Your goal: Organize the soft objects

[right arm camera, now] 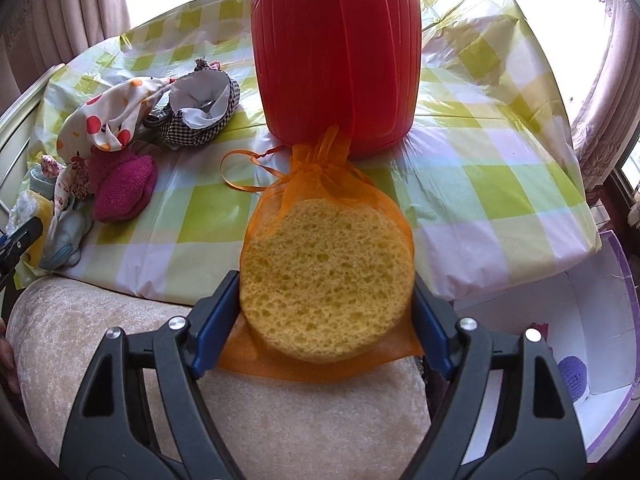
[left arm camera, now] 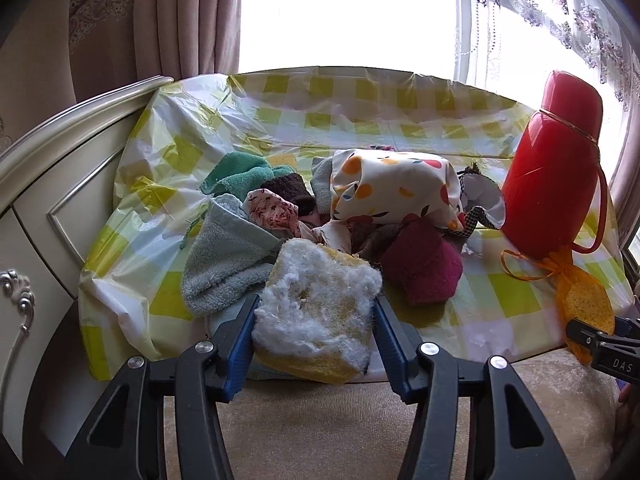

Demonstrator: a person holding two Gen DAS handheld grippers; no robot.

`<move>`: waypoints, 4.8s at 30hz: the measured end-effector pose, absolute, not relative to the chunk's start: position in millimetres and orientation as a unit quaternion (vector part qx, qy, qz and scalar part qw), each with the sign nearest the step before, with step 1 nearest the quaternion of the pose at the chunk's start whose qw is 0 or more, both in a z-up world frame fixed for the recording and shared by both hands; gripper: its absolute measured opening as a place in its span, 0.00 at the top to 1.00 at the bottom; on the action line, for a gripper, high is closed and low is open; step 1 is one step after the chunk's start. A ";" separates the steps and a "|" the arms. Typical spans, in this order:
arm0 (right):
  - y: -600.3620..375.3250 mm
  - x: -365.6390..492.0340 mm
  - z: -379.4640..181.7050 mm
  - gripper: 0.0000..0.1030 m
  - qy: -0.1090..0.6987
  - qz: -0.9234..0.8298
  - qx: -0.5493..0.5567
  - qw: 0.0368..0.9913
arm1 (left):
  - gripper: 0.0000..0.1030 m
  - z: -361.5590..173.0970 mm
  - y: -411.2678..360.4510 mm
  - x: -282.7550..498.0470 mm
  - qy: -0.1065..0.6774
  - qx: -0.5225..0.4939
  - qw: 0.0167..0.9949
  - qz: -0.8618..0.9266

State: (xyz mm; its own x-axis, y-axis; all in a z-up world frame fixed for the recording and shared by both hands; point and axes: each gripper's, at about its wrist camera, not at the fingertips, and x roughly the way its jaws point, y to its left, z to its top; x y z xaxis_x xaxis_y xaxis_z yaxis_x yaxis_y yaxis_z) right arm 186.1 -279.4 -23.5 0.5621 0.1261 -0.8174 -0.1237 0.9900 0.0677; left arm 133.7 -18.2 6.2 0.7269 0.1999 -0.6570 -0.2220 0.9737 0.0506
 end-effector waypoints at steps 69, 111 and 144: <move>-491.3 65.0 -40.0 0.11 0.527 -0.074 0.106 0.840 | 0.20 49.5 -297.6 108.4 0.333 0.007 0.891 -0.308; -305.1 117.0 37.9 0.10 0.380 0.083 -0.062 0.919 | 0.21 30.1 -29.5 100.6 0.317 -0.166 0.934 0.006; -101.4 263.9 60.5 0.02 0.421 0.208 -0.026 0.882 | 0.26 -18.3 96.3 164.3 0.373 -0.227 0.892 0.119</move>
